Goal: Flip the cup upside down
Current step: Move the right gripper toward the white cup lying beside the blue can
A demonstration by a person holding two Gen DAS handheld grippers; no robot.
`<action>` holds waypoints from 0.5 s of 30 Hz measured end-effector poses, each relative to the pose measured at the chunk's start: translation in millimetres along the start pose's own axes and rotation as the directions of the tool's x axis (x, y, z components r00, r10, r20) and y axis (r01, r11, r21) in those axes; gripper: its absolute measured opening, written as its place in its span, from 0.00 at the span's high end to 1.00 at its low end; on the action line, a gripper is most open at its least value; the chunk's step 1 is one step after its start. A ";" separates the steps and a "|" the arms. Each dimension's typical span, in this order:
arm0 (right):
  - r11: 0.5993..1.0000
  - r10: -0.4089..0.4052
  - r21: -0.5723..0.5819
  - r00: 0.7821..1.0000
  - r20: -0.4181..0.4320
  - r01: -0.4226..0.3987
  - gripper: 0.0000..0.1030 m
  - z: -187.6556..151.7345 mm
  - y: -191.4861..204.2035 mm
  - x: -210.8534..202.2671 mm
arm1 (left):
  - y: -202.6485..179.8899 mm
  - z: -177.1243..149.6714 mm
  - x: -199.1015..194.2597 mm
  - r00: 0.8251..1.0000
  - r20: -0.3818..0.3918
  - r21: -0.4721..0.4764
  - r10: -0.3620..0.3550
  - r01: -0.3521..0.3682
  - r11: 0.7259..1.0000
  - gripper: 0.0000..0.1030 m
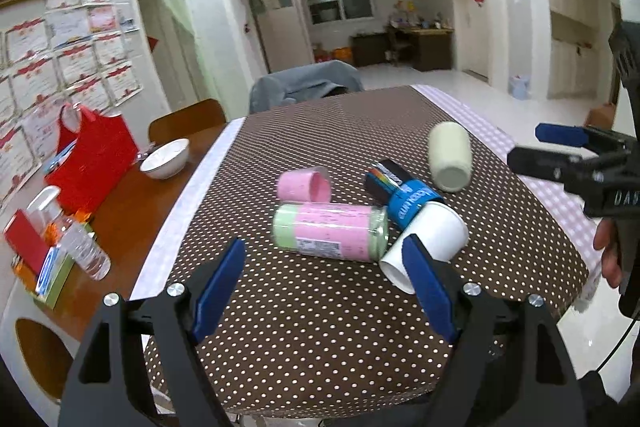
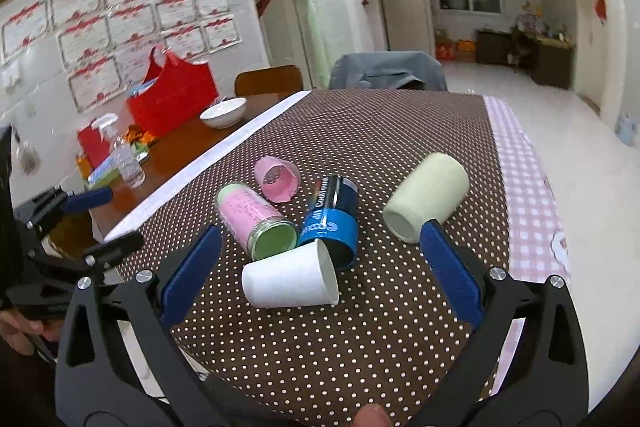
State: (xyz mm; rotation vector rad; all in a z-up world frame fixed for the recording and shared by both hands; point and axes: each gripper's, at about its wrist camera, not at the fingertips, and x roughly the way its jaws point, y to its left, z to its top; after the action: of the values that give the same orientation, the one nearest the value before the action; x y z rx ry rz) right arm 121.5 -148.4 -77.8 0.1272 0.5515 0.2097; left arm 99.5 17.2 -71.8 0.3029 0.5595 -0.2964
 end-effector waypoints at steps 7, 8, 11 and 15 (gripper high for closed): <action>0.996 0.053 -0.075 0.998 -0.021 -0.055 0.06 7.3 12.4 2.3 | 12.3 -6.7 -14.2 0.999 0.035 -0.059 0.032 -0.030 0.998 0.23; 0.994 0.059 -0.091 0.998 -0.027 -0.061 0.06 8.0 15.3 3.1 | 14.4 -7.8 -15.2 0.999 0.036 -0.065 0.035 -0.033 0.997 0.23; 0.985 0.088 -0.147 0.995 -0.053 -0.095 0.06 9.5 24.8 5.4 | 20.5 -12.1 -17.4 0.998 0.038 -0.092 0.041 -0.038 0.995 0.23; 0.970 0.111 -0.209 0.990 -0.083 -0.126 0.06 8.7 35.4 9.8 | 22.3 -15.9 -19.5 0.998 0.044 -0.115 0.046 -0.041 0.993 0.23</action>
State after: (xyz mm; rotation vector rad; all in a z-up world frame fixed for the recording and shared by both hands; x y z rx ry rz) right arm 128.5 -112.3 -69.2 -0.0566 0.5884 0.3897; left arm 84.1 47.1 -69.3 0.1972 0.5213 -0.2281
